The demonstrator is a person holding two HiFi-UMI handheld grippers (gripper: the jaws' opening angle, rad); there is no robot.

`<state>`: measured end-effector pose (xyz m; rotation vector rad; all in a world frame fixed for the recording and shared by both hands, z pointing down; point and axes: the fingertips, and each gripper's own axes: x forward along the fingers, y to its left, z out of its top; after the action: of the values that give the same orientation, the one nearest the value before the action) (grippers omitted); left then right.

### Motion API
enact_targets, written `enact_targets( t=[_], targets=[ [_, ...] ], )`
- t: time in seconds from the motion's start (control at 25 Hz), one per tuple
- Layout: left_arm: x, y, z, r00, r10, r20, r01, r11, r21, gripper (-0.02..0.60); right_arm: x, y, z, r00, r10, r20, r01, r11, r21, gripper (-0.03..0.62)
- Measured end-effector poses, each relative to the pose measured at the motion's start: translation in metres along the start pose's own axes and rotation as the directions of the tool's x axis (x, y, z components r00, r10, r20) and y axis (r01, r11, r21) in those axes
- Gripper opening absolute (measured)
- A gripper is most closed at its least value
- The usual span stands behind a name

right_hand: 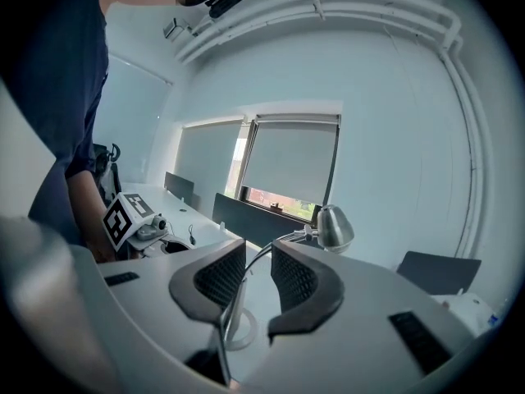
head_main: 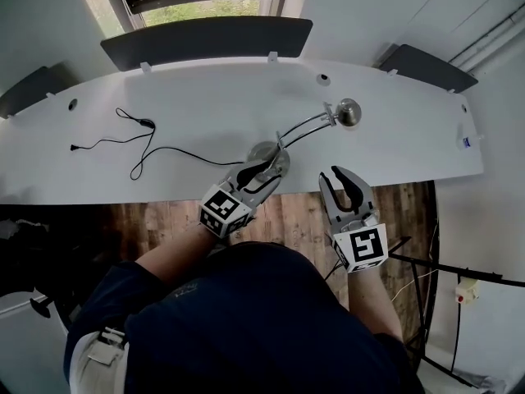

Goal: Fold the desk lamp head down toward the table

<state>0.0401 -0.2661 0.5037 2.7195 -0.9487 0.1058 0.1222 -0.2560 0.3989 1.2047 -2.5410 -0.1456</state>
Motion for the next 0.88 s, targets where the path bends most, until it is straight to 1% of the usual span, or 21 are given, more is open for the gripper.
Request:
enact_targets(
  t=[0.12,0.2,0.28,0.36,0.44,0.52,0.6,0.72,0.88],
  targets=[
    [0.011,0.017,-0.012,1.0,0.022,-0.022,-0.023,1.0,-0.01,0.166,0.01,-0.006,-0.004,0.999,-0.019,-0.039,0.015,0.995,-0.098,0.109],
    [0.018,0.027,-0.018,0.999,0.034,-0.036,-0.034,0.999,-0.005,0.173,0.016,-0.01,-0.007,0.997,-0.038,-0.073,0.024,0.983,-0.184,0.117],
    [0.027,0.035,-0.022,0.998,0.039,-0.04,-0.039,0.999,0.005,0.178,0.021,-0.016,-0.007,0.994,-0.064,-0.093,0.04,0.969,-0.244,0.126],
    [0.036,0.041,-0.027,0.998,0.041,-0.052,-0.041,0.999,0.012,0.181,0.026,-0.023,-0.007,0.99,-0.086,-0.113,0.049,0.952,-0.302,0.132],
    [0.042,0.047,-0.033,0.996,0.047,-0.071,-0.046,0.999,0.022,0.183,0.031,-0.029,-0.006,0.984,-0.106,-0.141,0.044,0.922,-0.384,0.137],
    [0.046,0.051,-0.038,0.995,0.053,-0.089,-0.05,0.998,0.032,0.183,0.037,-0.035,-0.005,0.979,-0.136,-0.154,0.049,0.882,-0.47,0.141],
    [0.05,0.054,-0.044,0.993,0.053,-0.104,-0.05,0.998,0.037,0.183,0.044,-0.042,-0.005,0.97,-0.175,-0.171,0.05,0.827,-0.56,0.144],
    [0.058,0.057,-0.048,0.993,0.047,-0.112,-0.043,0.998,0.04,0.181,0.058,-0.05,-0.011,0.953,-0.223,-0.205,0.025,0.732,-0.681,0.144],
    [0.07,0.058,-0.046,0.992,0.047,-0.113,-0.042,0.998,0.049,0.182,0.071,-0.057,-0.015,0.941,-0.271,-0.205,-0.002,0.597,-0.802,0.146]
  ],
)
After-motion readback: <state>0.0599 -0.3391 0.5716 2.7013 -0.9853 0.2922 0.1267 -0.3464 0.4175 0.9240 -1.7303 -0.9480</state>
